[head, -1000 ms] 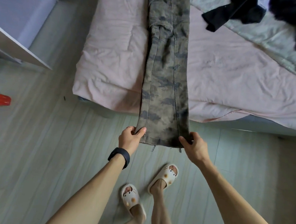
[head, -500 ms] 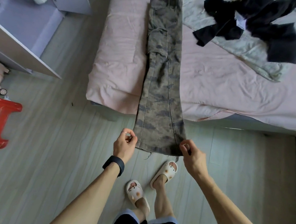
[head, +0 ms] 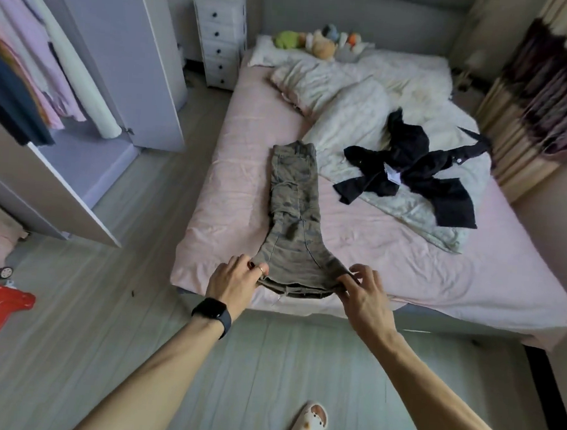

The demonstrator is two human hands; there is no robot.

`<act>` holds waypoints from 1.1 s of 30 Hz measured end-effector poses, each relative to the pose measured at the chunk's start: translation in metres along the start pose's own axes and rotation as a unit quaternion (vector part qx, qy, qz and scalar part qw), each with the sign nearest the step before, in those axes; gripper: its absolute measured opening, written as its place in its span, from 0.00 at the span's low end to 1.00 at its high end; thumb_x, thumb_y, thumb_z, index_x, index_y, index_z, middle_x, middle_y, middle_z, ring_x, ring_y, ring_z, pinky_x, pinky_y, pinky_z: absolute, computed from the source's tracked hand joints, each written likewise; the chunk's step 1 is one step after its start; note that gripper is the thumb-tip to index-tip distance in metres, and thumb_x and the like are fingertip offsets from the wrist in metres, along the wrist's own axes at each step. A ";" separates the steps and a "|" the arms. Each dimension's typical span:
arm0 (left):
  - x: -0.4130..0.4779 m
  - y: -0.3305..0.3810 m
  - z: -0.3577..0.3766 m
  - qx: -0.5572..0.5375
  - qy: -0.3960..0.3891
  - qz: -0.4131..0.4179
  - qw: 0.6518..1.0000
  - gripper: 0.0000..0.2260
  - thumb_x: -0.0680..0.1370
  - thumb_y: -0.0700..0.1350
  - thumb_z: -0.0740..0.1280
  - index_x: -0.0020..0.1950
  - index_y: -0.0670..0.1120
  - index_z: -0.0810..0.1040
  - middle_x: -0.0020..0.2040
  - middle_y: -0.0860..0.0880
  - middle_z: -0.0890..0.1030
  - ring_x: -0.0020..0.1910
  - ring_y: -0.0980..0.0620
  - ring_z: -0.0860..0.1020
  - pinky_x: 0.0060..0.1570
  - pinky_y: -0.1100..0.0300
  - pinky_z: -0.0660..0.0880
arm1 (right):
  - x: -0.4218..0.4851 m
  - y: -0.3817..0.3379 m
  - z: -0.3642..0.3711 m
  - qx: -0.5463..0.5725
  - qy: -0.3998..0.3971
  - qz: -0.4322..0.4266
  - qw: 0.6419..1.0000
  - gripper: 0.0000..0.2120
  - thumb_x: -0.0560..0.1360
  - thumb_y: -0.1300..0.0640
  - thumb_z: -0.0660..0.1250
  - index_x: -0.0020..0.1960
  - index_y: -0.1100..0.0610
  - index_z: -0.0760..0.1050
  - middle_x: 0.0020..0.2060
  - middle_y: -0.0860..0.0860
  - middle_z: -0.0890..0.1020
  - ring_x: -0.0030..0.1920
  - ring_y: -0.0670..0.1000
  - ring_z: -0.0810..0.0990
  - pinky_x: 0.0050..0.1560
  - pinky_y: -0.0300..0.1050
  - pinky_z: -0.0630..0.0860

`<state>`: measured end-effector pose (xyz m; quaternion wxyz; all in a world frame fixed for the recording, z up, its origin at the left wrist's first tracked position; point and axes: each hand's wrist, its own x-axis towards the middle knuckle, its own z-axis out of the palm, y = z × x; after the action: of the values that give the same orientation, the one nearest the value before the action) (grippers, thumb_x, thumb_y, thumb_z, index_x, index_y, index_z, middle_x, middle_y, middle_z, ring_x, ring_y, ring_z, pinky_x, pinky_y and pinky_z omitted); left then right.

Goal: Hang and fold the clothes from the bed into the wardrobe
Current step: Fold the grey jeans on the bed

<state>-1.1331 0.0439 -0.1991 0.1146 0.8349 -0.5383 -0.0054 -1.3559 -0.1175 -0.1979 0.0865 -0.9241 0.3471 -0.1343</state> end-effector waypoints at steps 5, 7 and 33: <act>0.019 -0.009 -0.041 0.078 0.138 0.165 0.973 0.09 0.66 0.37 0.71 0.41 0.49 0.85 0.44 0.50 0.84 0.51 0.47 0.79 0.44 0.55 0.78 | 0.014 -0.005 -0.036 -0.077 0.060 -0.094 0.991 0.14 0.63 0.57 0.84 0.45 0.58 0.84 0.37 0.53 0.80 0.36 0.59 0.80 0.35 0.49 0.77; 0.015 -0.011 -0.047 0.106 0.109 0.189 0.970 0.14 0.60 0.35 0.77 0.42 0.49 0.85 0.36 0.53 0.82 0.43 0.49 0.80 0.40 0.58 0.77 | 0.014 -0.009 -0.043 -0.103 0.068 -0.107 0.987 0.14 0.63 0.59 0.84 0.44 0.58 0.84 0.34 0.52 0.79 0.33 0.57 0.78 0.34 0.48 0.78; 0.135 -0.048 -0.056 -0.191 -0.044 -0.067 0.978 0.10 0.79 0.51 0.68 0.58 0.53 0.83 0.55 0.52 0.83 0.55 0.47 0.80 0.54 0.49 0.77 | 0.153 0.018 -0.063 0.168 -0.074 0.058 0.981 0.07 0.80 0.53 0.67 0.55 0.54 0.81 0.46 0.50 0.82 0.48 0.54 0.79 0.47 0.44 0.70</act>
<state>-1.0257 -0.0485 -0.1383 0.2478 0.8304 -0.4750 -0.1526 -1.2761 -0.2372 -0.1138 0.2735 -0.8820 0.3655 -0.1167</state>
